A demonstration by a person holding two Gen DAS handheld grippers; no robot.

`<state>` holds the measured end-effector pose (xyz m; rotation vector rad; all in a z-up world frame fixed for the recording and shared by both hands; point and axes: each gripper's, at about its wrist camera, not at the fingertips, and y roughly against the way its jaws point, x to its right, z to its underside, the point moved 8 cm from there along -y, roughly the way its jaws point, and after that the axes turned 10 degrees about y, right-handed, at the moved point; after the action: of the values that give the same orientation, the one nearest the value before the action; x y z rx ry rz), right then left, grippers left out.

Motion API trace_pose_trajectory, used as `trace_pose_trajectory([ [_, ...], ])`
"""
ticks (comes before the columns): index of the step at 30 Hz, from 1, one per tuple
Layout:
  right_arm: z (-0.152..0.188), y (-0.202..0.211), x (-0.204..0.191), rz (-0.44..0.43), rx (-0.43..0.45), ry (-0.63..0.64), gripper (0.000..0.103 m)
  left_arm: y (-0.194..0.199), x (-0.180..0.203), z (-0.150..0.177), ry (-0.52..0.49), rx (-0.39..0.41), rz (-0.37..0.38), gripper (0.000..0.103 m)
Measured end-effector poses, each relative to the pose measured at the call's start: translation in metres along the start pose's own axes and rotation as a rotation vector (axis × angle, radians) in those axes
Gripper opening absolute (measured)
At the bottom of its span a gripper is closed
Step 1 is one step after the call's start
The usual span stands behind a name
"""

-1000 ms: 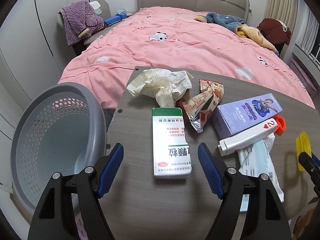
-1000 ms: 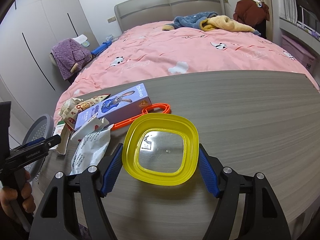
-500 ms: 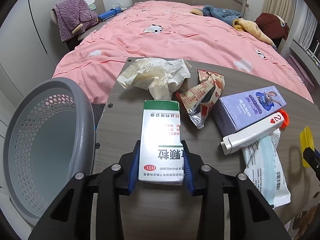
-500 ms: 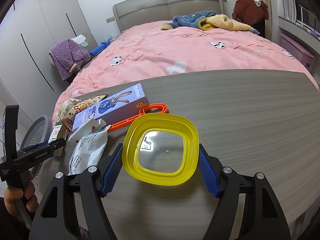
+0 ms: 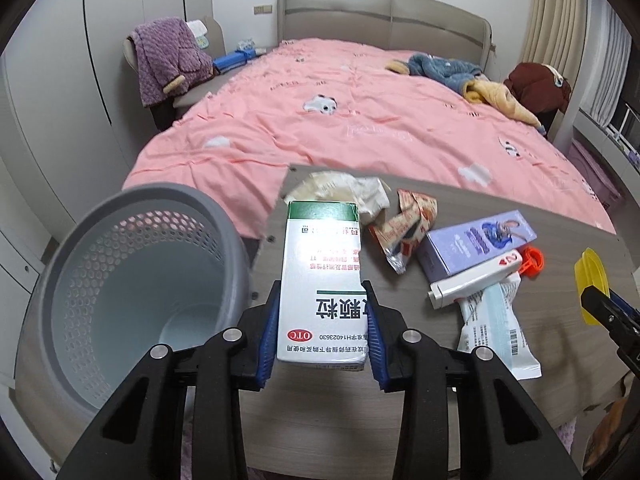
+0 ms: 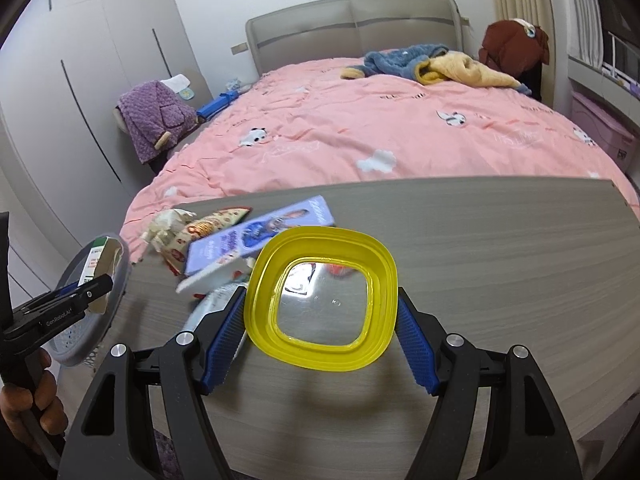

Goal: Collect trash
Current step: 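Carry the medicine box and yellow lid over the grey basket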

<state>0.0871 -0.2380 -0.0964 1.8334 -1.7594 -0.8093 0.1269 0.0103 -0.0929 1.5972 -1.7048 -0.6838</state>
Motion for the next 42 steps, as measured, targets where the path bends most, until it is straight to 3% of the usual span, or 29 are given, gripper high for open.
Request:
trace_pose_trajectory([
  [12, -0.052, 0.007, -0.101, -0.128, 0.082, 0.143, 0.069, 0.036, -0.069, -0.025, 0.052, 0.094, -0.045, 0.037],
  [20, -0.058, -0.023, -0.206, -0.247, 0.027, 0.277, 0.069, 0.029, -0.14, -0.021, 0.12, 0.093, -0.101, 0.037],
  [29, -0.037, -0.066, -0.306, -0.366, -0.072, 0.389, 0.069, 0.009, -0.205, -0.01, 0.19, 0.049, -0.148, 0.037],
  [39, -0.027, -0.088, -0.344, -0.392, -0.118, 0.452, 0.07, -0.002, -0.231, -0.007, 0.224, 0.031, -0.157, 0.038],
  [42, -0.027, -0.09, -0.347, -0.39, -0.118, 0.46, 0.072, -0.001, -0.232, -0.009, 0.227, 0.042, -0.159, 0.052],
])
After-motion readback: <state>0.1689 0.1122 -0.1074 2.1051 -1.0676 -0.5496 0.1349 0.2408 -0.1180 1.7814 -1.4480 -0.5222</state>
